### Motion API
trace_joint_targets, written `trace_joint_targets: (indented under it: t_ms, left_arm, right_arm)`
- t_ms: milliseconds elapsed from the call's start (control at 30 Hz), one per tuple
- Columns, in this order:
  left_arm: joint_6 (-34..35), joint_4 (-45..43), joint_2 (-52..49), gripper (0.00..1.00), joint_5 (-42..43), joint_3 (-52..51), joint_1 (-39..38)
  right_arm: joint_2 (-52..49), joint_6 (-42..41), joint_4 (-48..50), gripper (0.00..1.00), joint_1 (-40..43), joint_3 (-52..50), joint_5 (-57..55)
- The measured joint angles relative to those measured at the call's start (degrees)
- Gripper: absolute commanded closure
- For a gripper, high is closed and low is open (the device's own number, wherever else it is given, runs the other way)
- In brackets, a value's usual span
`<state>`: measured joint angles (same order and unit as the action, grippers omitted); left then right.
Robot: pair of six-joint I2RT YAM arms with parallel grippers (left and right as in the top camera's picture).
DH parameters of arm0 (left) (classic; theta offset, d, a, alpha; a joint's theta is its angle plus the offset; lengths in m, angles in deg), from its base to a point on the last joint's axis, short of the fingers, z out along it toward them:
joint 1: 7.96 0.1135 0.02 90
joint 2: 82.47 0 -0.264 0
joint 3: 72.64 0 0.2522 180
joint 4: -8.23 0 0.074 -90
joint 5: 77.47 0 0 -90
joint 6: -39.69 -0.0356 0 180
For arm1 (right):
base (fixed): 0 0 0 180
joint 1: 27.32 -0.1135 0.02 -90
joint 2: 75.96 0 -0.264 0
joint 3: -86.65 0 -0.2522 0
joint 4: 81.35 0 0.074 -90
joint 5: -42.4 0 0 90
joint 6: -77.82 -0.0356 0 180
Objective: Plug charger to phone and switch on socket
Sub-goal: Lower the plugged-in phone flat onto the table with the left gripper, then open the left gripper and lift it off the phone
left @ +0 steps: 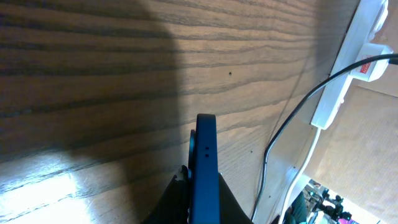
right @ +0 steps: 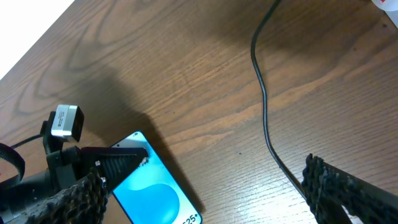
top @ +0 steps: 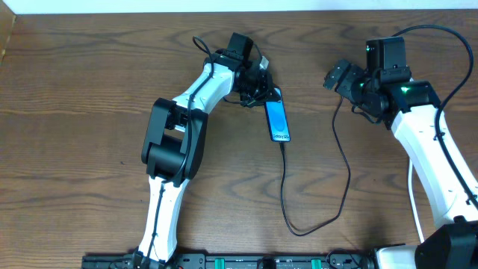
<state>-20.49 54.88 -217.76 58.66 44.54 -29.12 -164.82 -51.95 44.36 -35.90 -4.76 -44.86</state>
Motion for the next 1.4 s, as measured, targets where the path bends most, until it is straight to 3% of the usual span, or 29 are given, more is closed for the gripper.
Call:
trace_joint_targets:
  t_ms: [833, 1033, 1300, 1400]
  left_arm:
    - [-1.16, 0.96, -1.44, 0.92, -0.07, 0.00, -3.10]
    - [-1.53, 1.01, -1.44, 0.72, -0.94, 0.00, -3.08]
    - [-1.40, 1.07, -1.44, 0.71, -1.55, 0.00, -3.06]
    - [-1.51, 1.07, -1.44, 0.65, -1.55, 0.00, -3.04]
  right_arm:
    - [0.00, 0.20, -0.22, 0.01, 0.00, 0.00, -0.02]
    - [0.00, 0.37, -0.39, 0.01, 0.00, 0.00, -0.02]
    - [0.00, 0.39, -0.39, 0.01, 0.00, 0.00, -0.04]
    - [0.00, 0.39, -0.39, 0.01, 0.00, 0.00, -0.04]
